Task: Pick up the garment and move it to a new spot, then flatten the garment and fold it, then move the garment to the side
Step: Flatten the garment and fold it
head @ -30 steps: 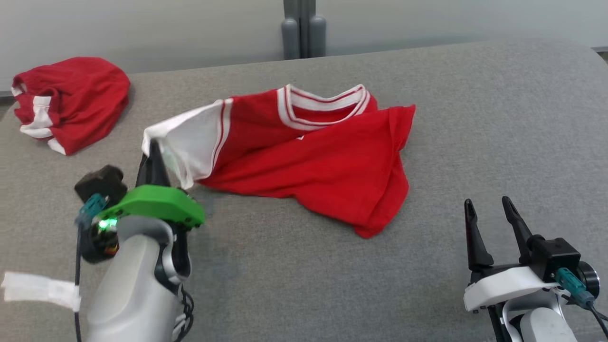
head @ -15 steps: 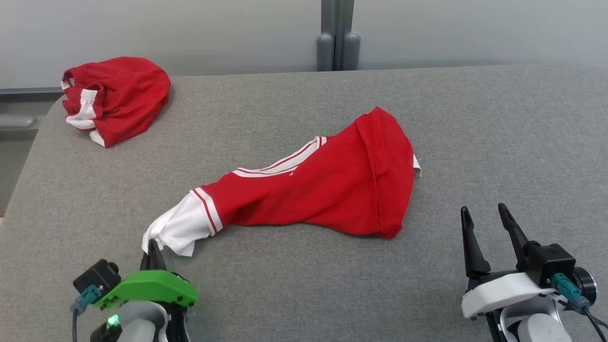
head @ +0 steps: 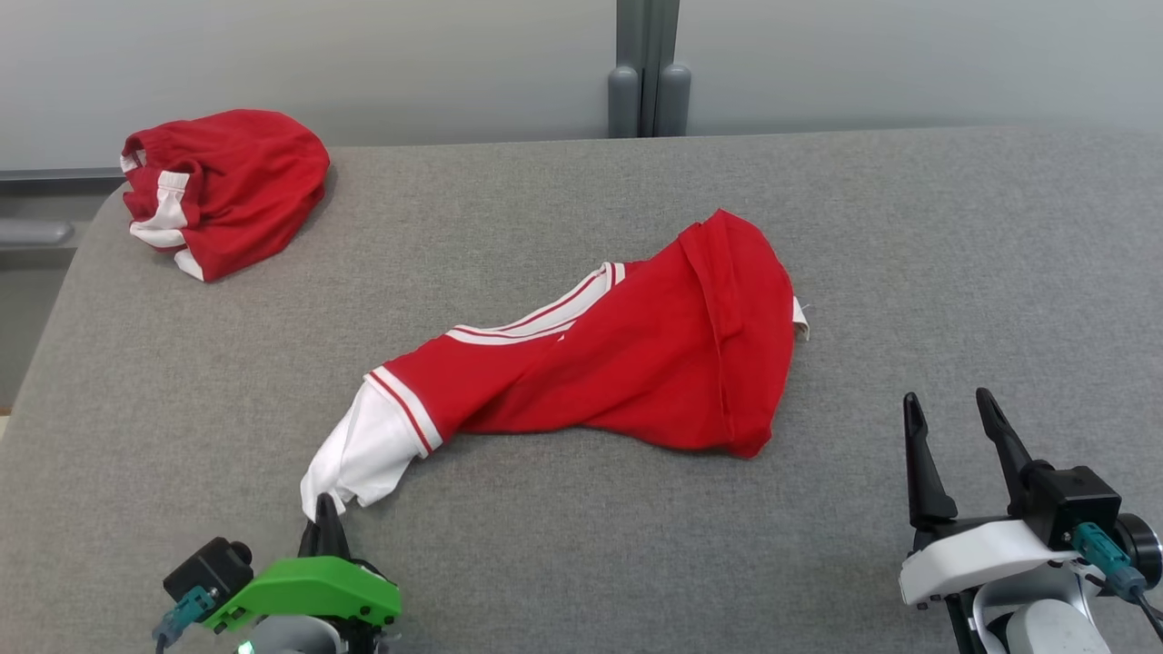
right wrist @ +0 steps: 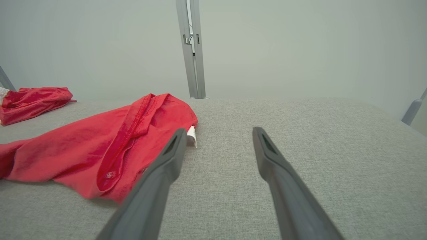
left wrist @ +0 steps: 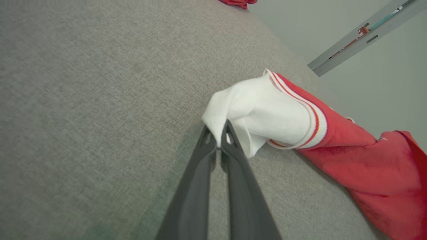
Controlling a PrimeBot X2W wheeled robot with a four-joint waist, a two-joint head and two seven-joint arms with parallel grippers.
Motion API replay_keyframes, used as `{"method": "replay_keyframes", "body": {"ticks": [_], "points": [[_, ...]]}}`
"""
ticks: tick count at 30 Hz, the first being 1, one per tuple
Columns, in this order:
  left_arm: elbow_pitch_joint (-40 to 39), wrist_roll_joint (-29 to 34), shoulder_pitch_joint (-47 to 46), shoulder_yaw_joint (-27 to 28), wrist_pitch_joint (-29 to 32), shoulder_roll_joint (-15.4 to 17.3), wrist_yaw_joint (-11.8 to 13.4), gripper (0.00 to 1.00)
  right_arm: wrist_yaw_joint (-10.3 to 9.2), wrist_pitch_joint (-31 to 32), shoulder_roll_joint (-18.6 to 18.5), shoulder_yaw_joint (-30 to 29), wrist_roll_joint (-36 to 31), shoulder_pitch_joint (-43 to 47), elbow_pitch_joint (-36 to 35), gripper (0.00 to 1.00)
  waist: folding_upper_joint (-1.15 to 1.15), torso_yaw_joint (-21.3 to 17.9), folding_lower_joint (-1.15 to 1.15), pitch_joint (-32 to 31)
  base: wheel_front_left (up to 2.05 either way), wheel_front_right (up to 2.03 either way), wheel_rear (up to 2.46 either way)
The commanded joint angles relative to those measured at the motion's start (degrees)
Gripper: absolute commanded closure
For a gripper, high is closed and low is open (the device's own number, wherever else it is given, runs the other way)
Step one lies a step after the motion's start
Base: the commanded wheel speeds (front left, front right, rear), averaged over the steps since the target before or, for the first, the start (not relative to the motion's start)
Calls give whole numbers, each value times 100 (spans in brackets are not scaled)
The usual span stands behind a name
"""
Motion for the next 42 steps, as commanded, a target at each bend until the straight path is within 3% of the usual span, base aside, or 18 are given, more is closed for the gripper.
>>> {"method": "replay_keyframes", "body": {"ticks": [1,16,22,32,33,34,35,42], "points": [[-101,81,-3,43,-33,12,-9,0,-6,-18,-15,-4,-14,5,-18,0,0,15,0,-13,0,0,0],[-1564,1336,266,783,-45,2,-35,0,-6,-18,-13,311,59,55,185,0,0,196,0,-29,0,0,0],[-1821,1467,410,405,-46,1,-97,0,-6,-18,-15,714,124,-115,702,0,0,331,0,60,0,0,0],[-2065,1301,282,-330,-45,4,104,0,-6,-18,-15,1040,-89,-1045,2299,0,0,699,0,282,0,0,0],[-2082,1300,263,-344,-45,5,116,0,-6,-18,-20,1018,-88,-1156,2422,27,0,724,0,303,0,0,0],[-2098,1295,243,-353,-46,5,130,0,-6,-18,-20,992,-117,-1268,2535,68,0,751,0,322,0,0,0],[-2110,1294,235,-359,-45,5,134,0,-6,-18,-16,975,-149,-1336,2624,98,0,766,0,333,0,0,0],[-2213,1270,264,-364,-46,3,164,0,-8,-18,-99,321,-676,-1770,2706,100,0,737,0,382,0,0,0]]}}
